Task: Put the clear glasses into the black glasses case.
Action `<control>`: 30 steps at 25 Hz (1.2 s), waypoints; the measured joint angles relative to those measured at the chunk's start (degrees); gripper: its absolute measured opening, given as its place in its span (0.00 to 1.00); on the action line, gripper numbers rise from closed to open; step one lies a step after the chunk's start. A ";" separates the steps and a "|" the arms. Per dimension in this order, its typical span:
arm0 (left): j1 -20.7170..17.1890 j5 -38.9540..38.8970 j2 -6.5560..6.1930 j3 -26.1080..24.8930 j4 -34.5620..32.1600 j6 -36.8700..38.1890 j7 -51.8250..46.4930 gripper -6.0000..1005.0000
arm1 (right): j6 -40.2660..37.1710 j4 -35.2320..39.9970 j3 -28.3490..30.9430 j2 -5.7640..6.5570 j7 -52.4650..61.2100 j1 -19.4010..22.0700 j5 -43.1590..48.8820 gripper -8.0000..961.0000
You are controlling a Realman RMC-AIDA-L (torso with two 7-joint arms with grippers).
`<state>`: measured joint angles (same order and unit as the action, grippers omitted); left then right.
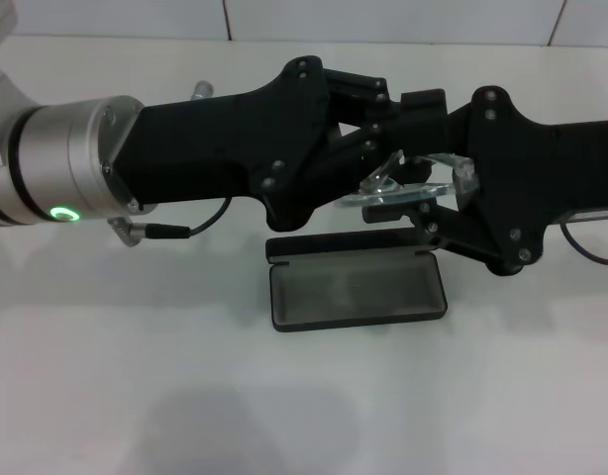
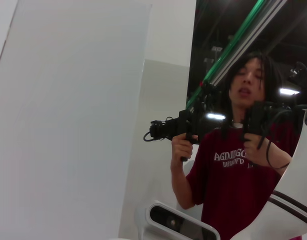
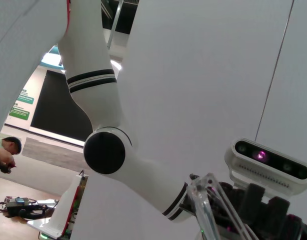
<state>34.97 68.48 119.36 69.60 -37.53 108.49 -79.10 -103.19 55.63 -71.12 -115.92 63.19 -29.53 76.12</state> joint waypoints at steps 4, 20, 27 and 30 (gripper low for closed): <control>-0.28 -0.13 0.07 -0.29 0.28 0.05 0.08 0.09 | 0.01 0.00 -0.07 -0.05 0.00 0.05 0.00 0.13; -6.38 -0.92 -1.05 -14.47 0.22 0.33 1.23 0.09 | -1.07 1.45 -0.41 0.25 3.35 0.80 -0.48 0.13; -11.50 -3.06 -3.55 -17.92 0.11 1.61 1.28 0.09 | -0.30 14.58 -0.76 0.35 23.56 -0.52 8.92 0.13; -13.26 -3.15 -4.78 -18.29 0.09 1.64 1.06 0.09 | -0.56 24.31 -1.68 0.39 41.69 -4.87 20.43 0.13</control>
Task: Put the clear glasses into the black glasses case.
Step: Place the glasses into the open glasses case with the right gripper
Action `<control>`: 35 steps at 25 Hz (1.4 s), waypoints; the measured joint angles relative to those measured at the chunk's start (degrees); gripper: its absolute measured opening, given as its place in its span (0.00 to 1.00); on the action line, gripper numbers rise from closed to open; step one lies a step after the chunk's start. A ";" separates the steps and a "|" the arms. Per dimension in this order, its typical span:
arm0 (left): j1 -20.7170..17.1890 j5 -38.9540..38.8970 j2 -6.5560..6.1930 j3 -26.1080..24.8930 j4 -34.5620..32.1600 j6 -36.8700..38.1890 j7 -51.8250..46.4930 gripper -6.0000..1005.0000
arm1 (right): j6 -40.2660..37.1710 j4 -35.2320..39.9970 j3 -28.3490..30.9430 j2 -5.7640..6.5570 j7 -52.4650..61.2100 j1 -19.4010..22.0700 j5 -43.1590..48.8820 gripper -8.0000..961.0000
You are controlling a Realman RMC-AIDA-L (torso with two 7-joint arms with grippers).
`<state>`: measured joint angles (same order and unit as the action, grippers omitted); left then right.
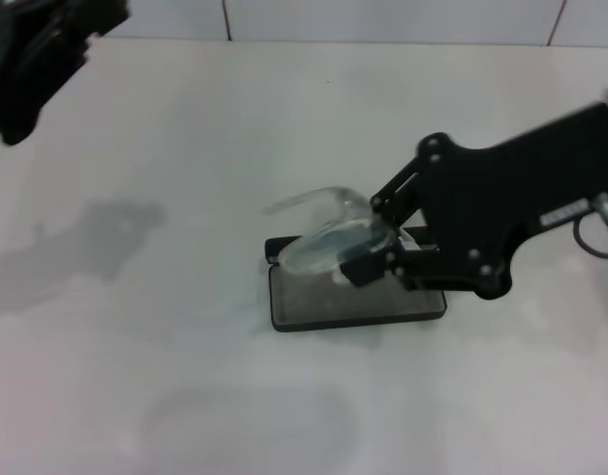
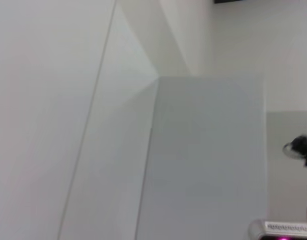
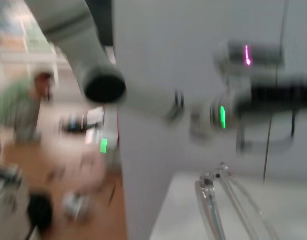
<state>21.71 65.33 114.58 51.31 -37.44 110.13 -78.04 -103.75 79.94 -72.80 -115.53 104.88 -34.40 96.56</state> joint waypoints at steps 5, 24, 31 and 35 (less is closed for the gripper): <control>-2.17 -0.05 -0.92 -0.68 0.10 0.01 -0.01 0.09 | -6.14 3.87 -3.53 -0.02 23.59 -12.46 16.00 0.13; -6.07 0.70 -1.75 -1.66 -0.07 0.14 0.84 0.09 | 6.30 -25.33 -28.97 -0.66 38.63 -37.35 29.81 0.13; -6.70 3.35 -2.93 -1.66 -0.13 0.17 1.16 0.09 | 9.36 -26.56 -30.93 -0.66 38.83 -37.11 29.69 0.13; -7.12 7.19 -3.61 -1.66 -0.13 0.25 1.28 0.09 | 10.70 -27.01 -31.53 -0.65 38.88 -36.73 29.82 0.13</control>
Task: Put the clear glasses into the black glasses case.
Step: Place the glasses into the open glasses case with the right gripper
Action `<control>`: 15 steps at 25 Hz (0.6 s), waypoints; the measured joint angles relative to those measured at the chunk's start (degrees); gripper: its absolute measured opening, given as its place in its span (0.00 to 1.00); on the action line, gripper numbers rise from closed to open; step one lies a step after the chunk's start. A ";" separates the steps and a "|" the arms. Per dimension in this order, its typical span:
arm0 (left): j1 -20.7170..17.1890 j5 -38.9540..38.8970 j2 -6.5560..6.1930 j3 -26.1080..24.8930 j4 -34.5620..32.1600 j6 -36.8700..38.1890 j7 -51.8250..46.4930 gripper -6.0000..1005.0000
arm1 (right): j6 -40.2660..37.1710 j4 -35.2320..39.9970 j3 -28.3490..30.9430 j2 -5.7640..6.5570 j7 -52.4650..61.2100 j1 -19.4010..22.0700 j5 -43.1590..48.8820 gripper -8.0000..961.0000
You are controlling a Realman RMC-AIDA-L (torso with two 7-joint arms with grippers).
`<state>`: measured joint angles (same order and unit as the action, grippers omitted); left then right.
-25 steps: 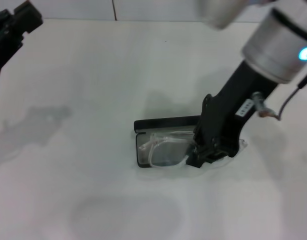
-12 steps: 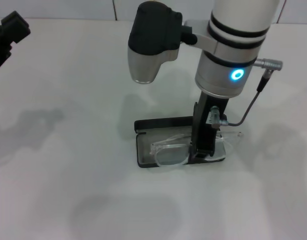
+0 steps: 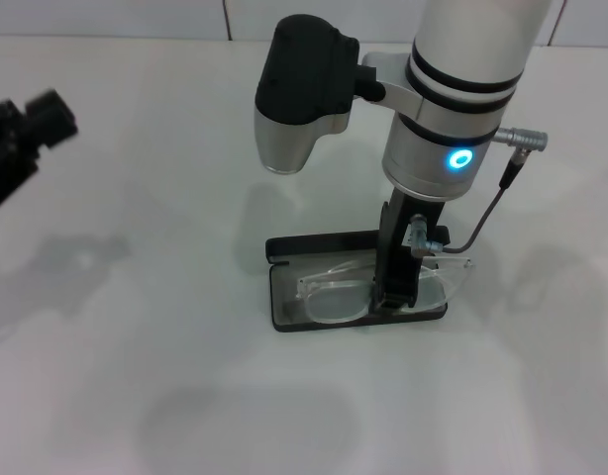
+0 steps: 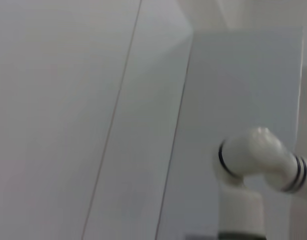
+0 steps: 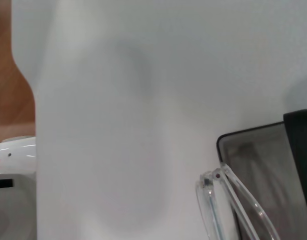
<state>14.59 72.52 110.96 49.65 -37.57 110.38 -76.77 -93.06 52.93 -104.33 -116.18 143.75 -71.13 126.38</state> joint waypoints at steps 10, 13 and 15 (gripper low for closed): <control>-2.00 10.77 -0.71 1.06 -1.31 5.89 0.95 0.09 | 2.31 -0.33 -1.13 0.00 -0.48 0.42 0.70 0.13; -2.48 11.53 -0.37 2.63 -1.29 5.91 1.00 0.09 | 3.04 -0.36 -2.00 0.00 -0.50 0.24 0.89 0.13; -2.66 11.59 -0.22 3.96 -1.06 5.92 1.10 0.09 | 3.49 -0.37 -2.40 0.00 -0.51 0.21 0.90 0.13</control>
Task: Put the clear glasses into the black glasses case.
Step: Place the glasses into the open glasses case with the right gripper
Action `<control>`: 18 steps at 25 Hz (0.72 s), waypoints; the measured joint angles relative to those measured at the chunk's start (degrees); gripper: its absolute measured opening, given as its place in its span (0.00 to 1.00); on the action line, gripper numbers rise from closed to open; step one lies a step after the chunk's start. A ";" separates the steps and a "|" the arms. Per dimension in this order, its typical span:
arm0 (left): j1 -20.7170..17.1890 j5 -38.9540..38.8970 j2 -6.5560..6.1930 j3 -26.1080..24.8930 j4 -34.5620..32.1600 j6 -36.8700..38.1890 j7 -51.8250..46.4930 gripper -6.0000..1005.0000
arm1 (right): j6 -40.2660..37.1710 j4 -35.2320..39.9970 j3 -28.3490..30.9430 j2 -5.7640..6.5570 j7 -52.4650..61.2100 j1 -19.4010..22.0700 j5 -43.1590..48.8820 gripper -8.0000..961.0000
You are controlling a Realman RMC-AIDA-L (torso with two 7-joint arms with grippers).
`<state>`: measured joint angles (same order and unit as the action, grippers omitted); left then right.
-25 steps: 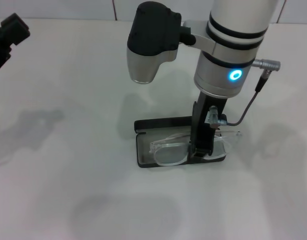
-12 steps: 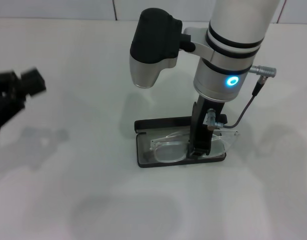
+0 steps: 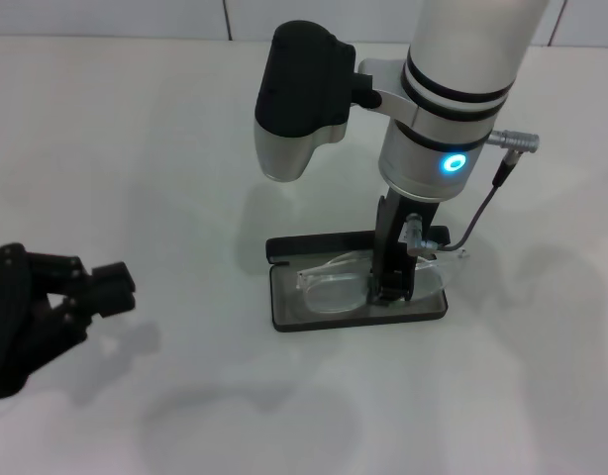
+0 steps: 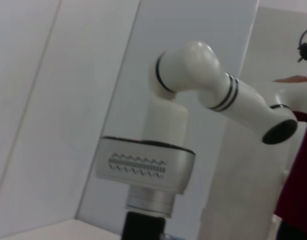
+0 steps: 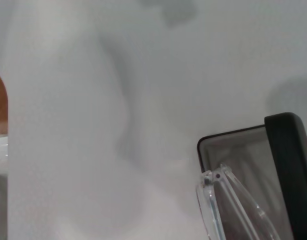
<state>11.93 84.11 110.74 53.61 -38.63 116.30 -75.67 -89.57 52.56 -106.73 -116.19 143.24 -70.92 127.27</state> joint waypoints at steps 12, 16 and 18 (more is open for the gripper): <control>0.62 0.70 1.31 1.11 0.14 0.06 0.08 0.09 | 2.71 -1.90 -1.60 0.00 -0.14 0.49 -0.96 0.13; 0.74 0.87 1.38 1.14 0.18 0.06 0.14 0.09 | 3.55 -2.15 -2.19 0.00 -0.21 0.76 -0.98 0.13; 0.74 0.88 1.39 1.14 0.21 0.06 0.17 0.09 | 3.87 -2.17 -2.45 0.00 -0.23 0.95 -1.02 0.13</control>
<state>12.67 84.99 112.13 54.75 -38.43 116.36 -75.50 -85.70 50.39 -109.18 -116.19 143.01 -69.97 126.25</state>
